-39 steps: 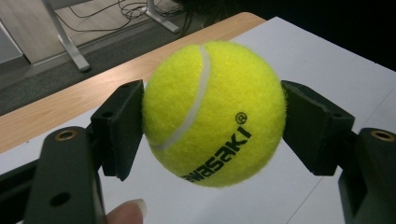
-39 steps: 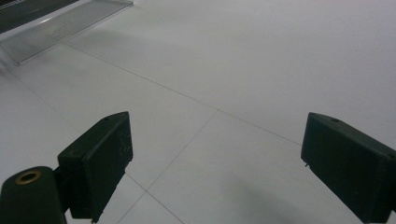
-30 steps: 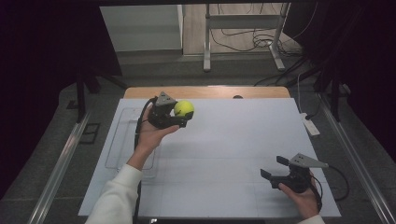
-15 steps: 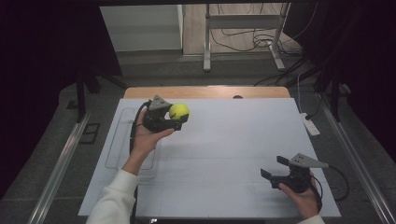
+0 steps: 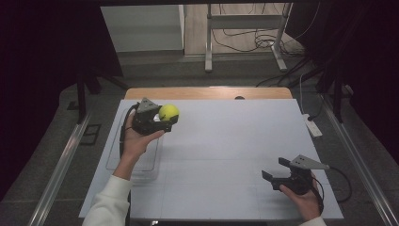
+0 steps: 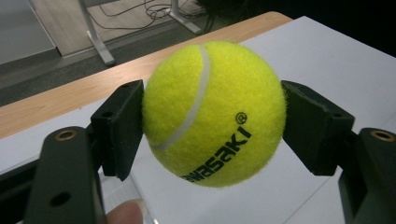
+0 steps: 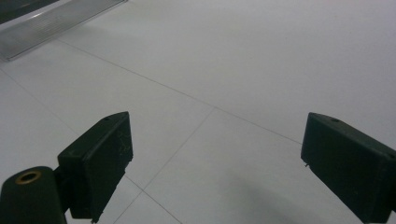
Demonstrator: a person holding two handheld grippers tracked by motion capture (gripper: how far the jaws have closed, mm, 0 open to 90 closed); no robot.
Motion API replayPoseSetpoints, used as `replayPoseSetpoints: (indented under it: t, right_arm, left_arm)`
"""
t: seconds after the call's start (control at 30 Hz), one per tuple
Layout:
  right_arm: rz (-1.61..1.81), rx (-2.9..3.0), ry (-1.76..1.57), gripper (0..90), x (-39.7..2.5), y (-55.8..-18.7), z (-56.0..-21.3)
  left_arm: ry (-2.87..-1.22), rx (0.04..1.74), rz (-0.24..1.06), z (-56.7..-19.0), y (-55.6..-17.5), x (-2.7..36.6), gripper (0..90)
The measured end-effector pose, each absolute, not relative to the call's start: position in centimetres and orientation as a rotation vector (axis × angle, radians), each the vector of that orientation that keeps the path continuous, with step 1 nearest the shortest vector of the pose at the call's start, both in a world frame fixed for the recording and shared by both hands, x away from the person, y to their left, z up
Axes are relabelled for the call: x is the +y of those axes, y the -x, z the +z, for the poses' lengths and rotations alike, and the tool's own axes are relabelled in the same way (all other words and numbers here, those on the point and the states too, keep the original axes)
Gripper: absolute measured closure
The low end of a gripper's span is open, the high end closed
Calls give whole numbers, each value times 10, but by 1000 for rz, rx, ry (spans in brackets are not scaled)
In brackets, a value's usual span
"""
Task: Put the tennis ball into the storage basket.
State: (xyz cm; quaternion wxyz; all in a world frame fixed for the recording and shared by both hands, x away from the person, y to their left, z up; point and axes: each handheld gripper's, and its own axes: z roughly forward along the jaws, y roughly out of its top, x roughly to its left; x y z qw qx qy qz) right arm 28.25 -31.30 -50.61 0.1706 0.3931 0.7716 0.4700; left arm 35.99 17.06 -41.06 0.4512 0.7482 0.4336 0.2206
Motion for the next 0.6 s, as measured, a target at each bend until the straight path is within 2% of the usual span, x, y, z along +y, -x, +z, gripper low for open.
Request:
replayPoseSetpoints:
  t: [0.6]
  right_arm:
    - [1337, 2193, -1117, 93, -313, -283, -506]
  left_arm:
    - [-1816, 1149, 561, -415, -371, 188, 275]
